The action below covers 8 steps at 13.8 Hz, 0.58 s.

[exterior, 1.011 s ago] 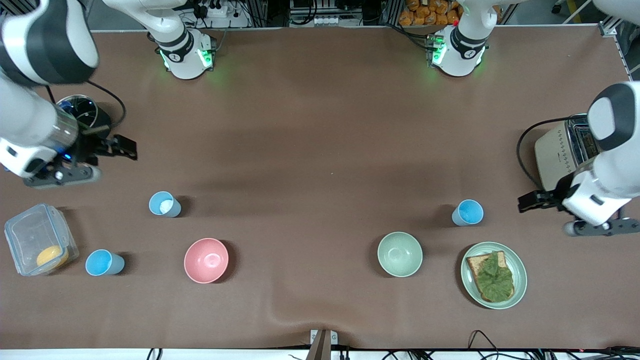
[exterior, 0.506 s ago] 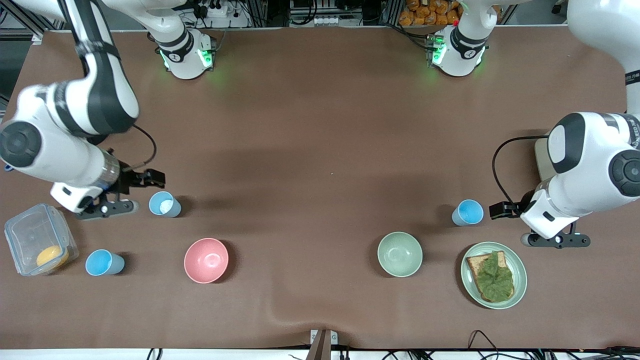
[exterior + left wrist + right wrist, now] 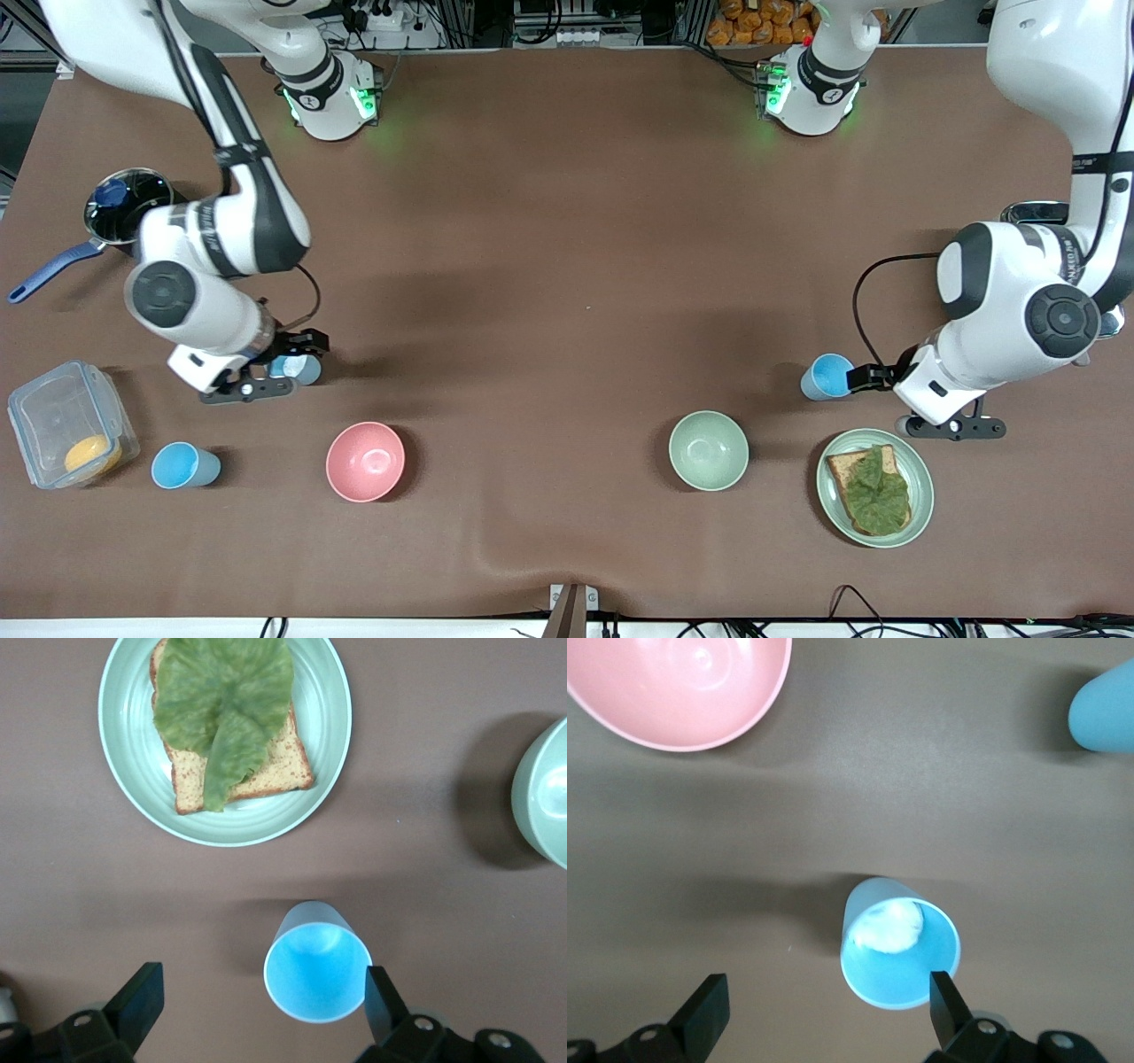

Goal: Stack blue cups with both arms
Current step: 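Grasp the tissue cup with the right gripper while the left gripper grasps the blue cup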

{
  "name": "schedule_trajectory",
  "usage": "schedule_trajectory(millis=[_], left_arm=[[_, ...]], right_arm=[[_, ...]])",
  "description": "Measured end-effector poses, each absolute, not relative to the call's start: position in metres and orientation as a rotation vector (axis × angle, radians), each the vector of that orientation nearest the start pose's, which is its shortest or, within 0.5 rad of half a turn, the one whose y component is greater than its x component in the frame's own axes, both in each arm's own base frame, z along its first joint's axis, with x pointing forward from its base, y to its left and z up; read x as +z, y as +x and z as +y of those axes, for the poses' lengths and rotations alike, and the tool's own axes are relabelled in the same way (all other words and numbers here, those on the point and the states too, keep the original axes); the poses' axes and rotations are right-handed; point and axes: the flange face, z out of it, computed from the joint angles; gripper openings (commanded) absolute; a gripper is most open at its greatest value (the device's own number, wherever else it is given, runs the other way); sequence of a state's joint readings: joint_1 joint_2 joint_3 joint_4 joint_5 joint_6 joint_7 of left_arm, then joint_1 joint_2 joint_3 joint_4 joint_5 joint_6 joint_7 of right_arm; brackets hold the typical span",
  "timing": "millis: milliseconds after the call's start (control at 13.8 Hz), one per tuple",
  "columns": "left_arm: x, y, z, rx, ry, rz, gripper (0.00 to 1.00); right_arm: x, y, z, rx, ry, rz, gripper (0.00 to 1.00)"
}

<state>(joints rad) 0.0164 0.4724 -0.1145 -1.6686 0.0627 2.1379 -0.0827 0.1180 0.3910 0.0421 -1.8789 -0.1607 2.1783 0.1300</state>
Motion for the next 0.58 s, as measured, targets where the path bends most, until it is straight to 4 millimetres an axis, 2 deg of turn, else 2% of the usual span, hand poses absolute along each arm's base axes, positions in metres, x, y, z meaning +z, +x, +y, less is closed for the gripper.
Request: schedule_trajectory(millis=[144, 217, 433, 578], left_arm=[[0.319, 0.668, -0.058, -0.004, -3.143, 0.066, 1.00], [0.312, 0.668, -0.060, 0.005, -3.144, 0.071, 1.00], [0.288, 0.669, -0.062, 0.008, -3.149, 0.075, 1.00], [0.266, 0.669, -0.061, 0.034, -3.152, 0.072, 1.00]], right_arm=[[0.268, 0.606, 0.095, 0.099, -3.255, -0.192, 1.00], [0.255, 0.600, 0.094, 0.106, -3.255, -0.186, 0.97], [0.226, 0.592, 0.086, 0.167, -3.261, -0.166, 0.33], [0.215, 0.591, 0.082, 0.184, -3.263, -0.138, 0.00]])
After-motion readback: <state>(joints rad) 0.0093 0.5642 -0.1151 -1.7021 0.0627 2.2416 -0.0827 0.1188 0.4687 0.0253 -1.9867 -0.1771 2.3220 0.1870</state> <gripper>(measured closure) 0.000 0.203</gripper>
